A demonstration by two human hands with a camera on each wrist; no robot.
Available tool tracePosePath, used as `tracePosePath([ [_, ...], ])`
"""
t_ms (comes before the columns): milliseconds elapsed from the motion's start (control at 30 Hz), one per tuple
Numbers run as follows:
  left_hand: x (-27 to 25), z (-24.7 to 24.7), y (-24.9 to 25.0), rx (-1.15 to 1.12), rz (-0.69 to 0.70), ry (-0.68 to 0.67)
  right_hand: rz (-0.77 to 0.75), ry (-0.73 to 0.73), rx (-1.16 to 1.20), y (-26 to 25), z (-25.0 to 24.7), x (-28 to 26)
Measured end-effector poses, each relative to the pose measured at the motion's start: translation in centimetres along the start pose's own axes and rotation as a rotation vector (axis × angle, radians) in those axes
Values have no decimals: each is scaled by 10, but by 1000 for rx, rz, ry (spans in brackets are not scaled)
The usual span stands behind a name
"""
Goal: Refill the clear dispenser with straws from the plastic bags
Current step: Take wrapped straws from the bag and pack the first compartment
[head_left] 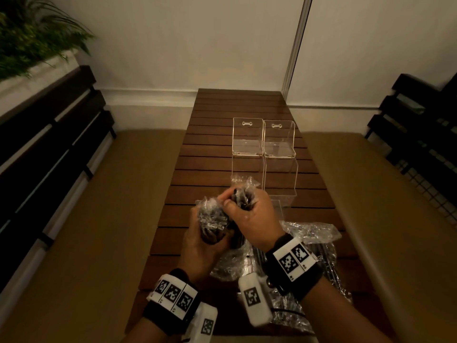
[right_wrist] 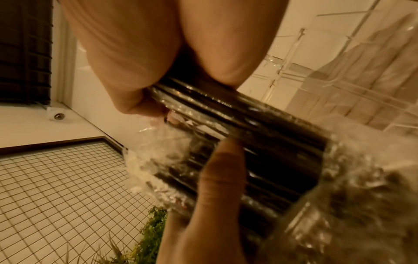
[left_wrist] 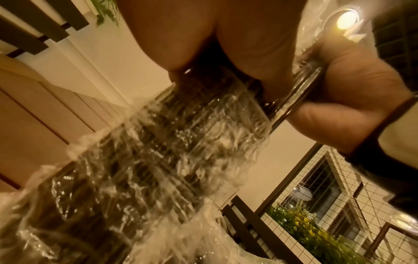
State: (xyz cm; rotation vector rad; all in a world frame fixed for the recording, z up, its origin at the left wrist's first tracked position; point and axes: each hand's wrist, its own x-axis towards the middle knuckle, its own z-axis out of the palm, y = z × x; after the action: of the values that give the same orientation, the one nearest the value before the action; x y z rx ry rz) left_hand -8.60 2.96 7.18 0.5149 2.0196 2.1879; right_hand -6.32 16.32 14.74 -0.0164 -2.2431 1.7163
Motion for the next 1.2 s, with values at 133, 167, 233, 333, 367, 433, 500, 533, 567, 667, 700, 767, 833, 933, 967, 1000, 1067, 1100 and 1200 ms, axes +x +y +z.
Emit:
tracePosePath([
  [133,-4,-2,5,40,120,-14,46,-23,40,4,-1,-3],
  [167,-4,-1,6,75,172,30,52,-28,40,5,-1,-3],
  [233,-1,1,11,212,308,94,53,-23,46,5,0,-3],
  [333,3,2,13,345,435,106,64,-46,75,5,-2,-3],
  [367,3,3,13,349,437,117,68,-59,70,4,-3,-3],
  [433,5,2,12,356,436,130,73,-60,69,4,-3,-5],
  [500,8,1,12,377,435,129,77,-44,102,2,-4,-6],
  [533,10,0,12,386,428,126,75,-43,120,0,-4,-5],
  [567,12,0,12,387,417,120,67,-47,131,-3,-5,-4],
  [667,14,0,13,369,388,111,-4,-29,108,-14,-8,1],
  [700,14,0,13,370,390,109,-29,-19,104,-19,-10,3],
  [767,14,-1,13,370,412,106,-56,1,122,-31,-15,8],
  [833,15,-2,12,375,436,110,-76,36,183,-47,-24,17],
  [933,14,-1,13,371,421,116,-149,88,301,-74,-44,34],
  [967,14,-1,14,369,415,115,-175,111,351,-82,-50,40],
  [1000,13,-1,14,362,411,115,-193,141,409,-89,-58,46],
  [1067,13,-1,14,347,399,125,-222,208,501,-98,-74,59],
  [1100,13,-1,14,346,394,131,-242,246,525,-101,-81,66],
  [1200,14,-2,12,343,370,133,-269,395,530,-93,-93,84],
])
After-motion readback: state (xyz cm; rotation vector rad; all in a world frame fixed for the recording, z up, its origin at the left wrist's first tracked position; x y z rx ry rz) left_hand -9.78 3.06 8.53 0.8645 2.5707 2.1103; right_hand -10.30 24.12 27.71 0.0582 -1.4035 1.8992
